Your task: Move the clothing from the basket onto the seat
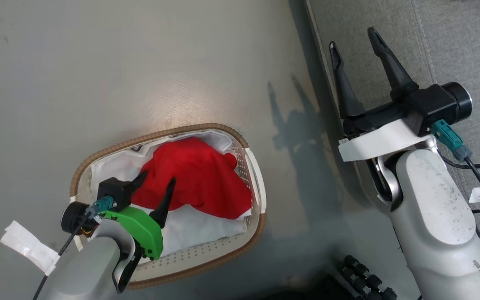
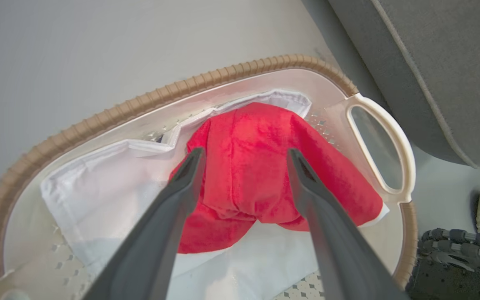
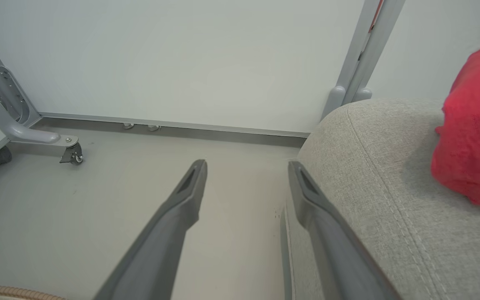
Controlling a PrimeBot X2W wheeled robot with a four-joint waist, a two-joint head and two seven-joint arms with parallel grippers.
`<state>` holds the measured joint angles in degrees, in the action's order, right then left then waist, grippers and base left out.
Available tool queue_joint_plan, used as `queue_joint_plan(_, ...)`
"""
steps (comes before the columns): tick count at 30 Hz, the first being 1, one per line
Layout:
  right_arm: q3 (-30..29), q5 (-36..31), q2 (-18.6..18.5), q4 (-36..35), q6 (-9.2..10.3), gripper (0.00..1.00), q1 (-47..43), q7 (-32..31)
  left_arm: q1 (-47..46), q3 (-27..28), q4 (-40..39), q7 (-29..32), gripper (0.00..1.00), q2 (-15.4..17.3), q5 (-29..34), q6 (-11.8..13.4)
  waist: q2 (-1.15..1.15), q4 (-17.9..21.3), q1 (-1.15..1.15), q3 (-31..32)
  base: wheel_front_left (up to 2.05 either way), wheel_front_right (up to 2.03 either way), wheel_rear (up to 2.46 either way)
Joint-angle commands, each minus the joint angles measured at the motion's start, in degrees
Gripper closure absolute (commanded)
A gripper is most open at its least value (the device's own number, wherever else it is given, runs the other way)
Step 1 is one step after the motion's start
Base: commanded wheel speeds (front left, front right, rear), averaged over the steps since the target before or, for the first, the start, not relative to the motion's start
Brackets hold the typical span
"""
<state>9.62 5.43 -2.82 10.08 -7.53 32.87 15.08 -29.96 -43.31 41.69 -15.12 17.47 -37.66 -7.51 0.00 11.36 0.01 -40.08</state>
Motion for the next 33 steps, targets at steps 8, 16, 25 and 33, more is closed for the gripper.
queue_joint_plan(8,0.8,-0.1,-0.1,-3.5,0.08,0.00,1.5,0.1,-6.7,-7.7,5.3,0.0,0.00,1.0,-4.0,0.0,0.00,2.5,-0.01,-6.5,0.00,0.00,0.00)
queue_joint_plan(16,1.7,0.4,-0.2,-6.7,0.08,0.00,1.5,0.1,-10.7,-10.3,10.8,0.0,0.00,0.5,-7.8,0.0,0.00,2.7,-0.01,-8.6,0.00,0.00,0.00)
queue_joint_plan(25,1.4,-0.2,-0.1,-7.8,0.08,0.00,0.4,0.1,-14.2,-17.5,13.3,0.0,0.00,-0.3,-13.4,0.0,0.00,2.0,-0.01,-9.4,0.00,0.00,0.00)
queue_joint_plan(33,2.0,0.2,-0.1,-7.3,0.08,0.00,0.8,0.1,-16.1,-22.5,13.8,0.0,1.00,-0.4,-17.4,0.0,0.00,2.0,-0.01,-9.1,0.00,0.00,0.00)
